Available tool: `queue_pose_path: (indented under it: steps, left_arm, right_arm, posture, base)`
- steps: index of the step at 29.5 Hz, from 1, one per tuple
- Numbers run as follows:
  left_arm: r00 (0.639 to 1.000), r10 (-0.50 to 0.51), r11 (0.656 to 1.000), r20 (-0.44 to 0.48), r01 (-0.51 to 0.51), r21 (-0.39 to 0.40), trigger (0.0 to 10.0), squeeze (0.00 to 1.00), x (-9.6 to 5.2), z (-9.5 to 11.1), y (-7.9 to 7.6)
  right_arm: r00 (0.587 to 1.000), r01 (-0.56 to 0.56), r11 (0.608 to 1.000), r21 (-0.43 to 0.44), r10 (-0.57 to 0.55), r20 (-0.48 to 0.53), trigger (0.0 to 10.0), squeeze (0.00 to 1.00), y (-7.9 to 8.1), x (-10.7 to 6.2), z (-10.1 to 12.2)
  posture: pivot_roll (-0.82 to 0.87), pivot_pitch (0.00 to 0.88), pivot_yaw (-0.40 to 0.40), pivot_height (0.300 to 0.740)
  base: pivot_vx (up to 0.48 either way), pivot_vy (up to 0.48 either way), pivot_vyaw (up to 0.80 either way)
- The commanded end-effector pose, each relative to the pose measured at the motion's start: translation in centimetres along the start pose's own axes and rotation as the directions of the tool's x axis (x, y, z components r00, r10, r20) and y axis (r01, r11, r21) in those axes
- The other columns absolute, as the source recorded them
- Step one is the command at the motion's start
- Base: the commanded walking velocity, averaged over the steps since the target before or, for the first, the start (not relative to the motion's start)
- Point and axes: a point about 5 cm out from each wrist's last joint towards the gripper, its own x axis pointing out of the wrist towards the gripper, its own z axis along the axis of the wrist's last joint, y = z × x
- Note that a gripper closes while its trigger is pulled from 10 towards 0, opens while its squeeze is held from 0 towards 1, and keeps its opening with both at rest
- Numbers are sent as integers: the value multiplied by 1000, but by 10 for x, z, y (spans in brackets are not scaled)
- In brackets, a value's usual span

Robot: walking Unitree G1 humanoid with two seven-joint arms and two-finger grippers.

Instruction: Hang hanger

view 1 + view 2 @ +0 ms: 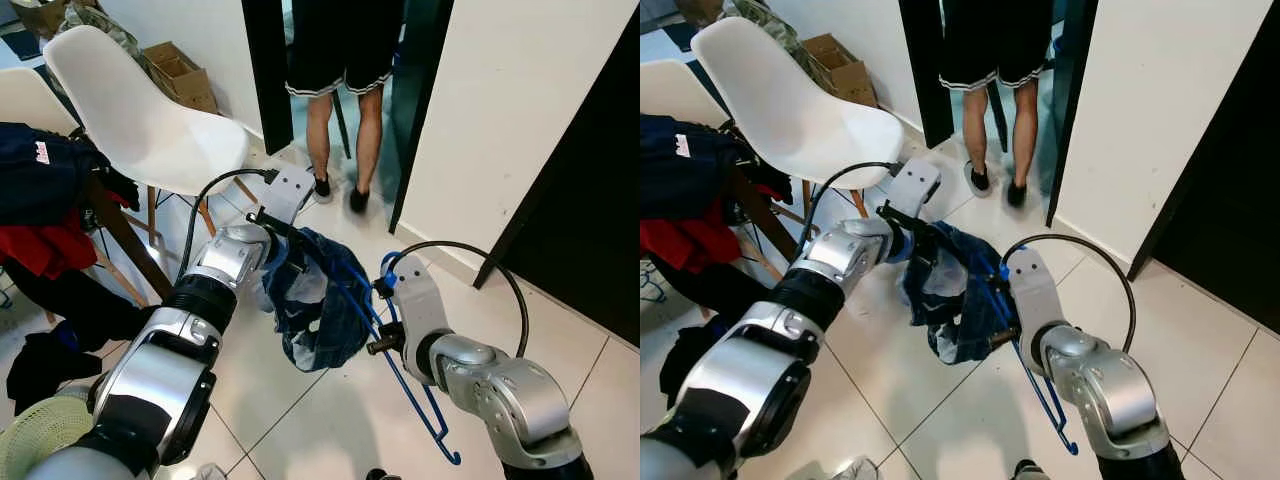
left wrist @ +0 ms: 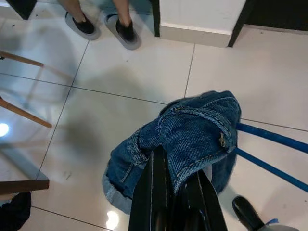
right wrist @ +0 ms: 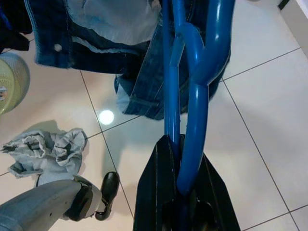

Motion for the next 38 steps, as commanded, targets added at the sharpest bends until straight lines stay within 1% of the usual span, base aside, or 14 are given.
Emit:
queue_pose_path:
  steps: [1, 10, 17, 20, 25, 30, 31, 32, 33, 34, 35, 36, 37, 38]
  left_arm:
    - [1000, -20, 1000, -7, 20, -16, 10000, 0, 0, -3, -4]
    - [1000, -21, 999, -15, 21, -25, 10000, 0, 0, -6, -4]
    - [998, -57, 998, 4, 57, 13, 10000, 0, -1, -6, -9]
    - [980, -183, 979, 81, 174, 103, 10000, 0, -3, 5, -23]
    - [899, -399, 896, 183, 339, 287, 10000, 0, -13, 23, -46]
    - [814, -532, 824, 232, 435, 364, 10000, 0, -24, 34, -60]
    - [769, -594, 783, 238, 483, 393, 10000, 0, -30, 36, -67]
    - [769, -594, 783, 238, 483, 393, 10000, 0, -30, 36, -67]
    - [703, -673, 720, 233, 547, 428, 10000, 0, -40, 34, -75]
    - [703, -673, 720, 233, 547, 428, 10000, 0, -40, 34, -75]
    - [651, -727, 667, 219, 592, 452, 10000, 0, -48, 32, -81]
    - [651, -727, 667, 219, 592, 452, 10000, 0, -48, 32, -81]
    - [589, -794, 574, 151, 646, 504, 10000, 0, -59, 21, -83]
    - [584, -802, 553, 122, 650, 521, 10000, 0, -61, 16, -82]
  right_arm:
    - [1000, 2, 1000, 0, -2, 29, 10000, 0, 2, 0, 4]
    - [999, 14, 1000, 0, -14, 51, 10000, 0, -1, 0, 8]
    - [992, -92, 993, -74, 98, 81, 10000, 0, 14, 1, 13]
    - [981, -170, 978, -117, 179, 69, 10000, 0, 26, 2, 10]
    - [978, -187, 976, -114, 196, 67, 10000, 0, 28, 7, 9]
    - [974, -201, 975, -95, 209, 86, 10000, 0, 29, 10, 12]
    - [973, -202, 975, -89, 211, 97, 10000, 0, 28, 12, 13]
    - [973, -202, 975, -89, 211, 97, 10000, 0, 28, 12, 13]
    - [971, -201, 978, -59, 207, 118, 10000, 0, 26, 15, 13]
    - [971, -201, 978, -59, 207, 118, 10000, 0, 26, 15, 13]
    - [969, -200, 979, -34, 203, 139, 10000, 0, 25, 17, 14]
    - [969, -200, 979, -34, 203, 139, 10000, 0, 25, 17, 14]
    - [964, -192, 981, 22, 185, 194, 10000, 0, 22, 20, 16]
    - [962, -183, 983, 33, 172, 210, 10000, 0, 20, 21, 16]
  posture:
    - [24, 219, 84, 740]
    - [35, 235, 82, 740]
    - [30, 209, 79, 740]
    - [39, 215, 75, 740]
    - [49, 232, 74, 740]
    - [51, 229, 76, 740]
    - [53, 227, 76, 740]
    - [53, 227, 76, 740]
    - [62, 241, 70, 740]
    - [62, 241, 70, 740]
    - [61, 237, 71, 740]
    - [61, 237, 71, 740]
    - [63, 244, 72, 740]
    - [63, 244, 72, 740]
  base:
    - [0, 0, 0]
    - [0, 0, 0]
    - [0, 0, 0]
    - [0, 0, 0]
    - [0, 0, 0]
    - [0, 0, 0]
    - [0, 0, 0]
    - [0, 0, 0]
    - [0, 0, 0]
    - [0, 0, 0]
    - [0, 0, 0]
    - [0, 0, 0]
    - [0, 0, 0]
    - [0, 0, 0]
